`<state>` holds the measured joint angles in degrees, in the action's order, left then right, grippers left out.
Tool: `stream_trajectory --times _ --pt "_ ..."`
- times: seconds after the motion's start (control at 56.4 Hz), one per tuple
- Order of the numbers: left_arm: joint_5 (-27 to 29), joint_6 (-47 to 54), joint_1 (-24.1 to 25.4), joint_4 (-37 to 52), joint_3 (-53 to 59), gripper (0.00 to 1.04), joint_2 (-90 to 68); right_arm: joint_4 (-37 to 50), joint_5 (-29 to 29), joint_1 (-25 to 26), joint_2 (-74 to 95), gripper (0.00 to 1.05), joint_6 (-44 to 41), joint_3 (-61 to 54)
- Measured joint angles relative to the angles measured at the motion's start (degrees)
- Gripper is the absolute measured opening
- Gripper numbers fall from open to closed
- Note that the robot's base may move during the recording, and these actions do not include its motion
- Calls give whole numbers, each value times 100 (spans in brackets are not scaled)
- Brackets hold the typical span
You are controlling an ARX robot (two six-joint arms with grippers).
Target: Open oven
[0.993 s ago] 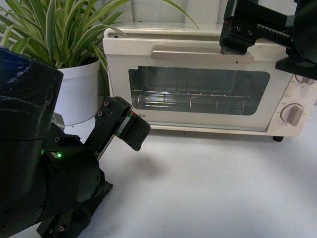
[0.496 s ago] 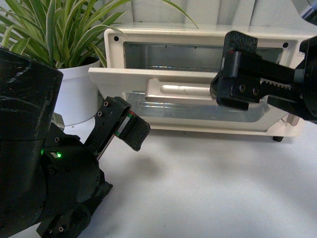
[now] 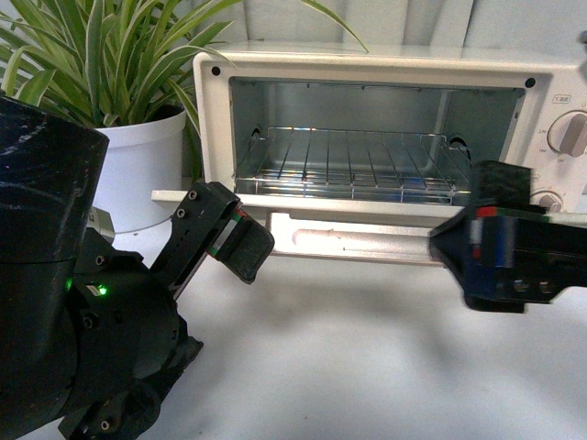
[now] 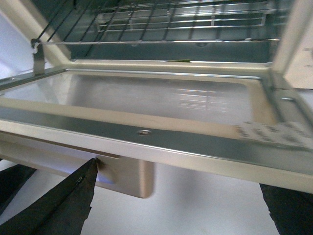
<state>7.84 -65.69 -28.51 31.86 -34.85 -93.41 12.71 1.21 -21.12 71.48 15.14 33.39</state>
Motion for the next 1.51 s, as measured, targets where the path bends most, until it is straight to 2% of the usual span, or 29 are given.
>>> stream_trajectory --times 0.177,0.443,0.727,1.011,1.33,1.507 --pt "120 476 0 -48 15 98 26 -190 -278 330 -765 95 192 -258" --pt "203 1709 -7 -385 11 98 83 -273 -601 960 -1657 95 208 -586" --pt "625 3080 -50 -640 11 98 94 -337 -977 1502 -2050 95 162 -1040" --pt "1222 4454 -83 -695 20 98 83 -337 -1043 1615 -2216 95 157 -1405" --pt "1541 5696 -179 -654 20 98 -20 -334 -1086 1633 -2245 95 162 -1486" --pt "1587 6057 -210 -616 26 98 -63 -337 -1132 1694 -2295 95 177 -1495"
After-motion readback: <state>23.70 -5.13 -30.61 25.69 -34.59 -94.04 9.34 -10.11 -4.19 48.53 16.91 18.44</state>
